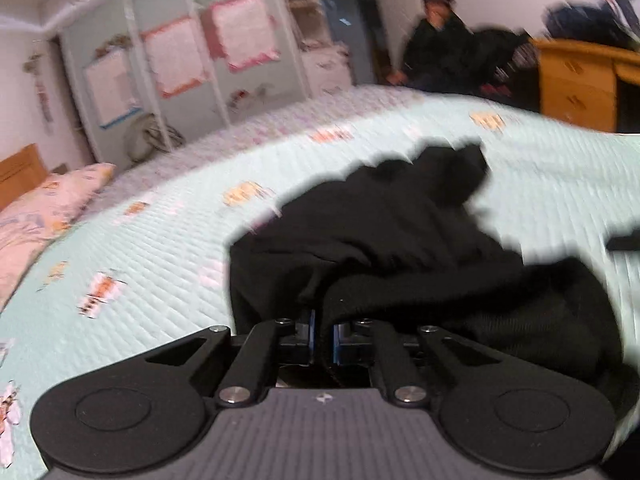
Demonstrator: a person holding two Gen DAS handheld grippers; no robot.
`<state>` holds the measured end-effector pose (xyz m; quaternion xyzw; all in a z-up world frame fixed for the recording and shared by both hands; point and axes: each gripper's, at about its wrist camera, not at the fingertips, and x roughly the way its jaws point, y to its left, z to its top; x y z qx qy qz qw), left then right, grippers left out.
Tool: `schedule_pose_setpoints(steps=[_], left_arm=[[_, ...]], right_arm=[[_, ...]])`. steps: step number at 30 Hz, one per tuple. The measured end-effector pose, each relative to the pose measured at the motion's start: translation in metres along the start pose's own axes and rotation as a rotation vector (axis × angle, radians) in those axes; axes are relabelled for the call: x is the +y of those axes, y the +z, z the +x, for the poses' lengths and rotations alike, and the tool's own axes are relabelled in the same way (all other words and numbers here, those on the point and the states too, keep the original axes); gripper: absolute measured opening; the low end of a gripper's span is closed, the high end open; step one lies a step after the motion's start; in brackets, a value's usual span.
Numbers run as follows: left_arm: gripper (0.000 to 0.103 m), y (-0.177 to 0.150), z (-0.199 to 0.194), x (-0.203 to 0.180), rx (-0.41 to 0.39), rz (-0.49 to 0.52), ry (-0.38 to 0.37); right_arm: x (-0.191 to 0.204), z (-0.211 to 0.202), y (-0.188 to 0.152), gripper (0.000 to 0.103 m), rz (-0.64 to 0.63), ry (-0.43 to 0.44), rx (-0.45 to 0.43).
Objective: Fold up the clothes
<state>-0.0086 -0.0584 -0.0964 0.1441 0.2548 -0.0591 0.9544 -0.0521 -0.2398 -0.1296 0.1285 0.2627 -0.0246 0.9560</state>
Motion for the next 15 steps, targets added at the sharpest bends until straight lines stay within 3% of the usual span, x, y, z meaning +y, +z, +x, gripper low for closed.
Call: schedule_pose_setpoints(steps=[6,8,10,13,15], left_arm=[[0.007,0.024,-0.049,0.049,-0.121,-0.106,0.177],[0.007,0.019,-0.056,0.063,-0.104,-0.108,0.227],[0.007,0.008,-0.05,0.074,-0.033,-0.087,0.259],[0.007,-0.009,-0.039,0.083,0.055,-0.078,0.267],[0.008,-0.012,-0.039,0.087,0.065,-0.065,0.272]], right_arm=[[0.005,-0.007,0.002,0.053,0.003,0.001,-0.021],[0.003,-0.006,0.003,0.056,0.01,-0.017,-0.018],[-0.004,-0.002,0.002,0.056,0.043,-0.02,-0.002],[-0.013,0.003,-0.001,0.056,0.092,-0.011,0.031],[-0.015,0.004,-0.003,0.057,0.108,-0.002,0.045]])
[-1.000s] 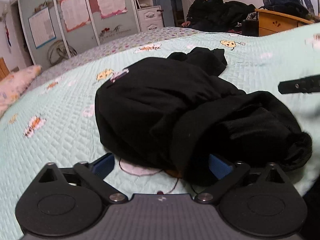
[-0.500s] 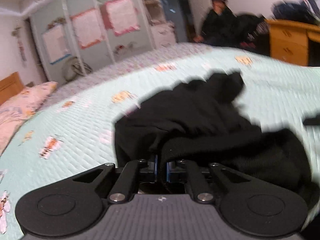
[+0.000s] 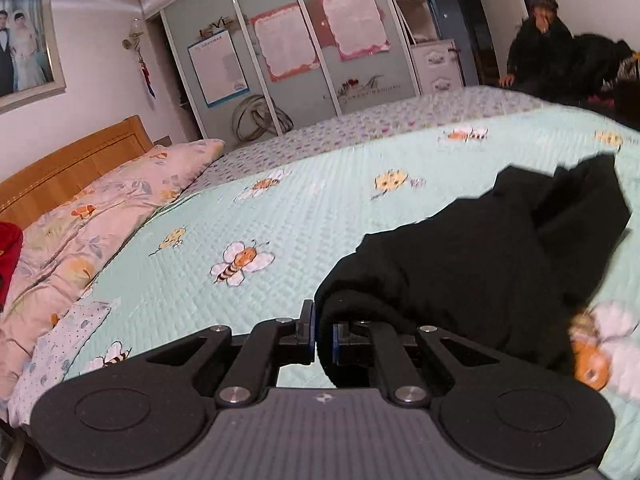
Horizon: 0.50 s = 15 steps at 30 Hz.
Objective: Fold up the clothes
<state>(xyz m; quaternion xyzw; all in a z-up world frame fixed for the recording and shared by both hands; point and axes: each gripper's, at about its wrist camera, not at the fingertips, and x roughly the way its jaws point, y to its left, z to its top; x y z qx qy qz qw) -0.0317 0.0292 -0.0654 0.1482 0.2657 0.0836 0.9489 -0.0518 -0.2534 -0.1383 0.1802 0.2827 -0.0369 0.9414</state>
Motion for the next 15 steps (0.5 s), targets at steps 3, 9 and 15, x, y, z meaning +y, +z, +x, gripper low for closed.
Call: schedule_pose_setpoints(steps=[3,9,15], left_arm=[[0.01,0.0,-0.004,0.008,0.001,-0.01,0.006],[0.01,0.0,0.004,0.029,0.029,-0.076,0.049],[0.01,-0.004,0.014,0.049,0.05,-0.118,0.051]], right_arm=[[0.0,-0.002,0.0,0.059,-0.008,0.011,-0.001],[0.001,-0.004,0.002,0.067,-0.01,0.021,-0.016],[0.001,0.003,0.009,0.068,-0.014,0.026,-0.007]])
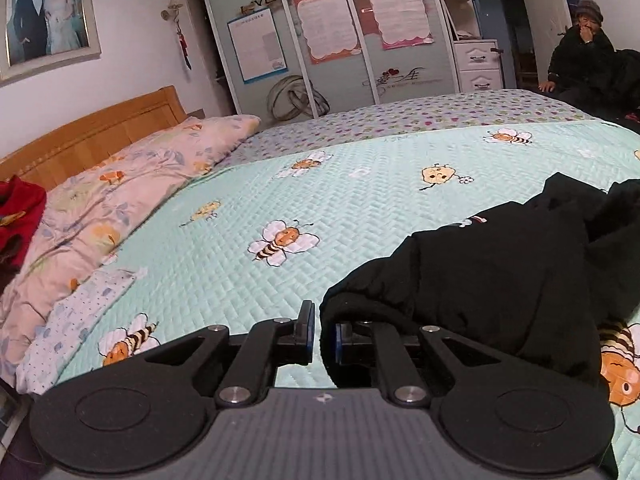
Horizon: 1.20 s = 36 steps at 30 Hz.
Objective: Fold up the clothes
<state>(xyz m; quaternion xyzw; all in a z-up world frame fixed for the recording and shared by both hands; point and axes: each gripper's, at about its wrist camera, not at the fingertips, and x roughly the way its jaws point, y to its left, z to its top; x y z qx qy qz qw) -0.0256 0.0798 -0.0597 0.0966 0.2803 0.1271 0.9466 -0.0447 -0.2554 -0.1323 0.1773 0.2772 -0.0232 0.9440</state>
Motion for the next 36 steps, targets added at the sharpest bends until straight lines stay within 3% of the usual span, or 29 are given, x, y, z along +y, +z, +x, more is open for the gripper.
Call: schedule_pose_setpoints(steps=[7,15,18,22,25,31,36], left_arm=[[0.014,-0.003,0.003,0.004,-0.001,-0.013,-0.001],[0.014,0.004,-0.003,0.03,-0.042,-0.09,0.043],[0.014,0.011,-0.011,0.047,-0.08,-0.132,0.088],[0.014,0.014,-0.012,0.082,-0.087,-0.187,0.205],[0.014,0.01,-0.001,0.102,-0.035,-0.224,0.267],[0.014,0.001,0.016,0.094,0.007,-0.173,0.282],[0.016,-0.002,0.022,0.083,0.028,-0.133,0.271]], right_arm=[[-0.008,0.03,0.028,0.075,0.059,0.003,0.012],[0.004,0.1,0.074,0.075,0.041,0.045,0.009],[-0.004,0.128,0.093,0.075,0.159,0.061,0.02],[-0.015,0.16,0.101,0.075,0.232,-0.065,0.053],[-0.027,0.177,0.099,0.075,0.283,-0.114,0.07],[-0.052,0.201,0.095,0.075,0.432,-0.192,0.085],[-0.049,0.221,0.101,0.075,0.396,-0.253,0.064]])
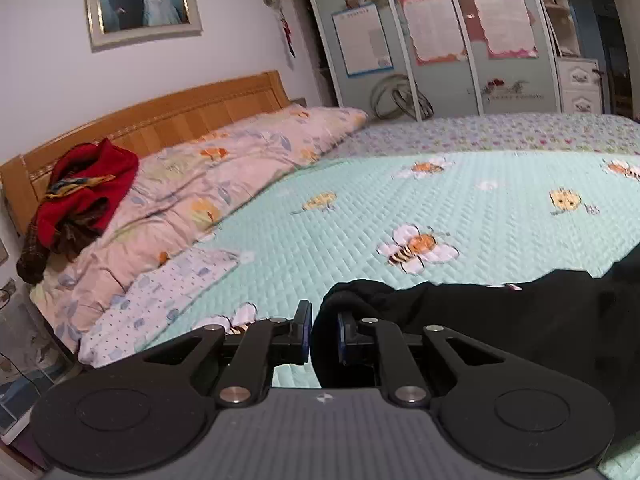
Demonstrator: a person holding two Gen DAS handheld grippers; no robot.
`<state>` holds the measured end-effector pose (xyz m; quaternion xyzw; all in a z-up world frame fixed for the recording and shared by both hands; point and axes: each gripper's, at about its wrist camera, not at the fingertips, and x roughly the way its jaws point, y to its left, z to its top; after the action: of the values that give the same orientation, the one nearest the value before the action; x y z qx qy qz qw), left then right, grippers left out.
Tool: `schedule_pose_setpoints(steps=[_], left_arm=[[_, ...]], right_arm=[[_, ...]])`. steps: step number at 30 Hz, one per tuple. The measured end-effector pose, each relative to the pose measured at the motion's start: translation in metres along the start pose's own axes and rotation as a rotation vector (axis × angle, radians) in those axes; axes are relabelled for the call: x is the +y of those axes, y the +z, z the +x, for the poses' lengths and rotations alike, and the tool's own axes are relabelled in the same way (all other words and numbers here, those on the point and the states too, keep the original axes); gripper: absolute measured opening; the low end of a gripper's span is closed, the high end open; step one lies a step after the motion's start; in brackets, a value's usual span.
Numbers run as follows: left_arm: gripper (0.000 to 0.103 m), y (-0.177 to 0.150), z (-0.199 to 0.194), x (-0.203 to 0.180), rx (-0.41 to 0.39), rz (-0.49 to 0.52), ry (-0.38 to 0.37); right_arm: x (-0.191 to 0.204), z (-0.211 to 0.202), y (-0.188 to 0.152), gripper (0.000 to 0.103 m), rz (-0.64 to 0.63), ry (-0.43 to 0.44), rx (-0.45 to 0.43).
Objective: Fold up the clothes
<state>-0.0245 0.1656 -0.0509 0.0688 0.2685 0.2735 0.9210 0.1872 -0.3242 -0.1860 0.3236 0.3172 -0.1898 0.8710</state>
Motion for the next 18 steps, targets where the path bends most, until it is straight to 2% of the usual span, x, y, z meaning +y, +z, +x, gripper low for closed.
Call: schedule_pose_setpoints(steps=[2,3,4,5,7,10,13,15,18], left_arm=[[0.018,-0.003,0.004,-0.002,0.02,0.019,-0.003],[0.019,-0.004,0.004,-0.004,0.024,0.028,-0.008],[0.02,-0.004,0.003,-0.007,0.027,0.037,-0.013],[0.023,-0.005,0.002,-0.011,0.027,0.047,-0.016],[0.03,-0.006,0.0,-0.017,0.016,0.072,-0.006],[0.055,-0.007,-0.003,-0.02,0.001,0.09,0.019],[0.062,-0.007,-0.007,-0.018,-0.007,0.086,0.033],[0.078,-0.007,-0.01,-0.017,-0.002,0.078,0.033],[0.081,-0.007,-0.018,-0.015,-0.024,0.076,0.021]], right_arm=[[0.008,0.005,0.0,0.065,-0.046,-0.007,-0.003],[0.011,0.005,0.0,0.036,-0.06,0.022,0.002],[0.013,0.003,-0.002,0.019,-0.069,0.06,0.01],[0.015,0.001,-0.004,0.006,-0.077,0.095,0.017],[0.019,-0.008,-0.012,0.005,-0.131,0.137,0.014],[0.025,-0.032,-0.029,0.004,-0.254,0.235,0.021],[0.036,-0.067,-0.054,0.004,-0.454,0.354,0.044],[0.041,-0.094,-0.071,0.004,-0.582,0.436,0.072],[0.032,-0.145,-0.092,0.004,-0.641,0.6,0.136]])
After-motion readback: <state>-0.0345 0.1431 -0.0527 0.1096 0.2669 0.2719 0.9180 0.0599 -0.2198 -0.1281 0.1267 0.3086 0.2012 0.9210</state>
